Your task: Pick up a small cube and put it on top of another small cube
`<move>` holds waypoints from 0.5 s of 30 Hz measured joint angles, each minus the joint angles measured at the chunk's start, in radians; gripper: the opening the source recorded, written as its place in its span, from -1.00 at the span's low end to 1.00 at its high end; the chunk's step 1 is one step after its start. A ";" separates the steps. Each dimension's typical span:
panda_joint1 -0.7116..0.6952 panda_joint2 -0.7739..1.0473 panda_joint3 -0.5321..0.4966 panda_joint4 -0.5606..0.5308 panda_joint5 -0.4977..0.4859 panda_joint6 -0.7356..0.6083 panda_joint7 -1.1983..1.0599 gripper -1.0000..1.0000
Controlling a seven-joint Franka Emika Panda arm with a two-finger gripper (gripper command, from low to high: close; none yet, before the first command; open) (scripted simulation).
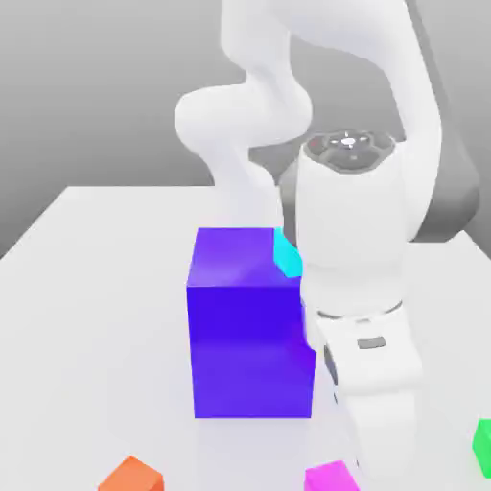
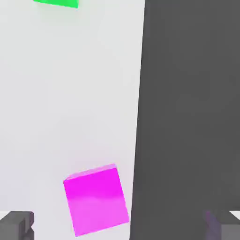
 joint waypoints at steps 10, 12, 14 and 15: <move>-0.048 0.200 0.065 0.029 -0.009 0.145 -0.108 -1.00; -0.048 0.200 0.065 0.029 -0.009 0.144 -0.108 -1.00; -0.050 0.206 0.067 0.030 -0.008 0.148 -0.110 -1.00; -0.041 0.180 0.056 0.025 -0.018 0.129 -0.103 -1.00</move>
